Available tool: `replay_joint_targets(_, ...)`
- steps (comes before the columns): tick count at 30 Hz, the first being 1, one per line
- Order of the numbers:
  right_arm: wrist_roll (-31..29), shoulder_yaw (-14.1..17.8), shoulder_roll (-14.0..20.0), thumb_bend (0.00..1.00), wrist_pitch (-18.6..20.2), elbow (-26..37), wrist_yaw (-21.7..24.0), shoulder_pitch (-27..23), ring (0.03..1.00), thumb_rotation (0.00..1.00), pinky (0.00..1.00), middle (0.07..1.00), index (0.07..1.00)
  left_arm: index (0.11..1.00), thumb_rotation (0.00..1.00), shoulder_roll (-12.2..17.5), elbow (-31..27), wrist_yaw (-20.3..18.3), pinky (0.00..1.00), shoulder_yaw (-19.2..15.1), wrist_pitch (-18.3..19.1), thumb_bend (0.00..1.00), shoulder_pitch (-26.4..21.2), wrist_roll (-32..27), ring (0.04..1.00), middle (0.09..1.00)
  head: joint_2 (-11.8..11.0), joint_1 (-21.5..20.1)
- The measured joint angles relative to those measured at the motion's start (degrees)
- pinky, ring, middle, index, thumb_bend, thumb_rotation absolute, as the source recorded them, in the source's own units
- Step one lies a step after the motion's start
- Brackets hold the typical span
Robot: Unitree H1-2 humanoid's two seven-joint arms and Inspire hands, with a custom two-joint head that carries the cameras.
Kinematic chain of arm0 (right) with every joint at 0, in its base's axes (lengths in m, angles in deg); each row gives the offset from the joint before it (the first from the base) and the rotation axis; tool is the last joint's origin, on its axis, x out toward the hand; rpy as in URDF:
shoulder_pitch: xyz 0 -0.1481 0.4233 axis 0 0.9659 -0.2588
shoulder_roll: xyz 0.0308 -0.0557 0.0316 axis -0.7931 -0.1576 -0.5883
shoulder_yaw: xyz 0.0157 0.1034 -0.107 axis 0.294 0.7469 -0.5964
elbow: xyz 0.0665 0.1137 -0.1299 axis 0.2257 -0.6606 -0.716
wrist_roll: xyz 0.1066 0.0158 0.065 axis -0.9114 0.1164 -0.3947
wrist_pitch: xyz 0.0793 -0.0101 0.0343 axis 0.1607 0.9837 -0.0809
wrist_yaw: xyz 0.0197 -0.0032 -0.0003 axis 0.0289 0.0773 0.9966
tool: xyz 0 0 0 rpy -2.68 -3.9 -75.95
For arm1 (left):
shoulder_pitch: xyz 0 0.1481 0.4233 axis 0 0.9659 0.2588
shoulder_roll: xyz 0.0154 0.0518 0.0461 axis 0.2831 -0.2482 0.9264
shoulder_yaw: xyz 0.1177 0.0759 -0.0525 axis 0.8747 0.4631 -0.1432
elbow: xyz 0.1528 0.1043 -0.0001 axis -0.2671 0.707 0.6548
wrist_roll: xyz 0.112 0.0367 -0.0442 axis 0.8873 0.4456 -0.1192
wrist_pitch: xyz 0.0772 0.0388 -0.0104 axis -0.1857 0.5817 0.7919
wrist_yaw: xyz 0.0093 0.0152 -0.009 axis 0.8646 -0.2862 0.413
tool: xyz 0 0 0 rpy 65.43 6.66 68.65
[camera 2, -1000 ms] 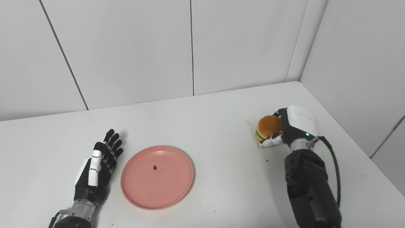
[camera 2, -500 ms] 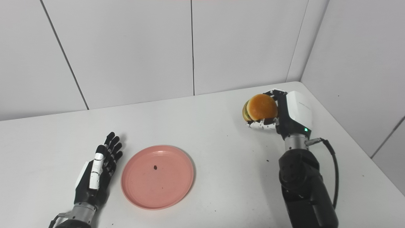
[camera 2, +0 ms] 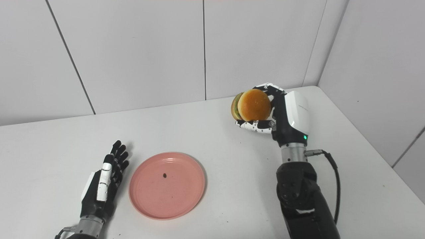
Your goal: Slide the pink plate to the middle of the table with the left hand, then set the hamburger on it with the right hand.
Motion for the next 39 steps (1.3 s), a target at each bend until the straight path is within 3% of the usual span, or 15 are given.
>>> replay_joint_targets(3, 0.27, -2.78, -0.89, 0.51, -2.48, 0.05, -0.61, 0.43, 0.443, 0.0, 0.17, 0.414, 0.518, 1.0, 1.0, -0.13, 0.02, 0.32, 1.0, 0.11, 0.01, 0.66, 0.0, 0.21, 1.0, 1.0, 0.09, 0.26)
replay_joint_targets(10, -0.79, -5.89, -2.49, 0.51, -8.94, -1.51, -1.11, 0.57, 0.392, 0.0, 0.3, 0.494, 0.524, 1.0, 1.0, -0.25, -0.24, 0.34, 1.0, 0.18, 0.22, 0.63, 0.14, -0.04, 1.0, 1.0, 0.09, 0.53)
replay_joint_targets(13, -0.78, -7.15, -3.28, 0.51, -10.94, -3.26, -1.64, 1.1, 0.369, 0.0, 0.26, 0.475, 0.542, 0.996, 1.0, -0.26, -0.24, 0.37, 1.0, 0.32, 0.18, 0.62, 0.18, 0.1, 1.0, 1.0, 0.26, 0.7)
replay_joint_targets(15, -0.85, -8.06, -4.01, 0.51, -11.21, -3.83, -1.63, 1.69, 0.384, 0.0, 0.21, 0.499, 0.501, 0.993, 1.0, -0.27, -0.27, 0.47, 1.0, 0.39, 0.18, 0.62, 0.18, 0.21, 1.0, 1.0, 0.26, 1.23)
replay_joint_targets(17, -1.21, -9.1, -4.58, 0.52, -11.91, -3.94, -1.52, 2.22, 0.256, 0.0, 0.17, 0.477, 0.49, 0.994, 1.0, -0.27, -0.31, 0.6, 1.0, 0.46, 0.19, 0.62, 0.19, 0.4, 1.0, 1.0, 0.09, 1.49)
replay_joint_targets(19, -1.28, -10.26, -4.93, 0.52, -13.07, -3.96, -1.43, 2.67, 0.232, 0.0, 0.15, 0.474, 0.488, 0.988, 1.0, -0.37, -0.41, 0.8, 1.0, 0.6, 0.29, 0.62, 0.23, 0.75, 1.0, 1.0, 0.26, 1.76)
replay_joint_targets(25, -0.02, -12.64, -5.5, 0.51, -14.13, -3.97, -0.99, 3.18, 0.257, 0.0, 0.18, 0.409, 0.519, 0.977, 1.0, -1.29, -1.75, 1.93, 1.0, 0.94, 2.02, 0.61, 1.07, 1.22, 1.0, 0.996, 0.26, 2.72)
replay_joint_targets(29, 1.73, -14.97, -5.66, 0.52, -15.87, -4.7, -0.96, 3.67, 0.281, 0.0, 0.22, 0.465, 0.49, 0.973, 1.0, -1.84, -2.28, 2.9, 1.0, 1.35, 2.18, 0.61, 1.39, 1.48, 1.0, 0.995, 0.53, 3.69)
replay_joint_targets(32, 2.32, -16.3, -5.83, 0.51, -16.23, -5.02, 0.04, 4.02, 0.343, 0.0, 0.3, 0.424, 0.52, 0.976, 1.0, -1.92, -2.26, 3.14, 1.0, 1.66, 2.16, 0.62, 1.39, 1.57, 1.0, 0.998, 0.62, 4.65)
replay_joint_targets(34, 2.34, -16.9, -5.82, 0.51, -16.36, -5.29, 0.92, 4.17, 0.413, 0.0, 0.41, 0.442, 0.525, 0.983, 1.0, -1.93, -2.26, 3.41, 1.0, 1.92, 2.13, 0.63, 1.4, 2.28, 1.0, 1.0, 0.7, 5.1)
replay_joint_targets(39, 3.62, -18.42, -5.67, 0.51, -16.86, -6.41, 1.81, 4.71, 0.444, 0.0, 0.45, 0.45, 0.523, 0.995, 1.0, -1.93, -2.38, 3.78, 1.0, 2.31, 2.12, 0.63, 1.5, 2.69, 1.0, 1.0, 0.97, 6.15)
